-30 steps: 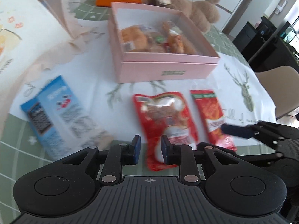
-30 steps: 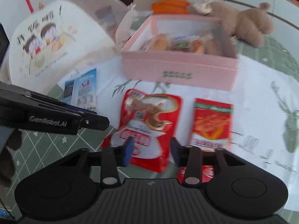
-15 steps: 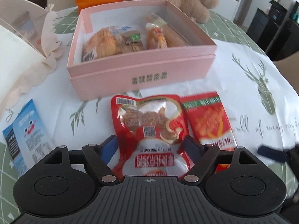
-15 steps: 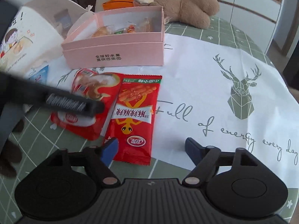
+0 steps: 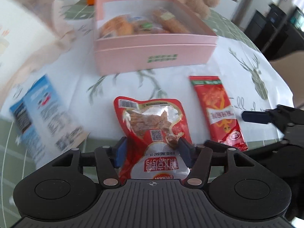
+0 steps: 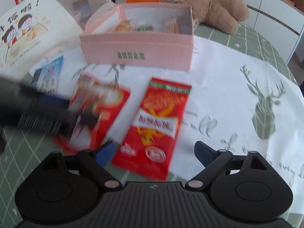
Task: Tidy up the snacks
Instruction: 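Close the left gripper on the red chicken packet and lift it, then grasp the red spicy-strip packet with the right gripper while the left holds the chicken packet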
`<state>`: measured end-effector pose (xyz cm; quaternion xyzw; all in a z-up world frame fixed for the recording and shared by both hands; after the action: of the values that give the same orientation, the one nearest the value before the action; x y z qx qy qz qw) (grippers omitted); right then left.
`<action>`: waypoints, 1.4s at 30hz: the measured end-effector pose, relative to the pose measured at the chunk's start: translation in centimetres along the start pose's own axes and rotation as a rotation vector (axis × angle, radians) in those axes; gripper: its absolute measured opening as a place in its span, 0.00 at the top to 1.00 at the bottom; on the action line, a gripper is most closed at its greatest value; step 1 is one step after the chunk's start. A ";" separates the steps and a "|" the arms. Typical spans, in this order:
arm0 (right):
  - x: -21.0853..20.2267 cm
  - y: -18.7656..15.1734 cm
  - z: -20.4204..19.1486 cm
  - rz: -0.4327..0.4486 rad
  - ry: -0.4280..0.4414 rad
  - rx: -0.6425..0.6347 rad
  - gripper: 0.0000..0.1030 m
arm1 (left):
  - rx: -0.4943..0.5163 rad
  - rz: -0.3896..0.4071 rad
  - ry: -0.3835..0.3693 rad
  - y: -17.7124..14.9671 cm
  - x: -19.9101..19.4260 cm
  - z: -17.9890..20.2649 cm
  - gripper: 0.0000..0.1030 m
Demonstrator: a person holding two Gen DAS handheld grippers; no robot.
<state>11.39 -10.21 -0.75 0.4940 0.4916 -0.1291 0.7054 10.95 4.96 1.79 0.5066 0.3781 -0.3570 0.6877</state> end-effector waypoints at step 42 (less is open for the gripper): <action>-9.0 -11.9 11.9 -0.077 -0.252 -0.075 0.23 | -0.013 0.043 0.179 -1.2 1.1 2.9 0.12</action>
<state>5.84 -28.42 0.19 0.4278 0.4221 -0.1989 0.7741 10.87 1.81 0.94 0.5402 0.4291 -0.2931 0.6619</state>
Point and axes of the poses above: each gripper's, at about its wrist camera, not at the fingertips, and x roughly the way its jaws point, z to its right, y to its top, the point moved 1 cm from there along x, roughly the way its jaws point, and after that the axes turned 10 degrees about -x, right-handed, at the moved point
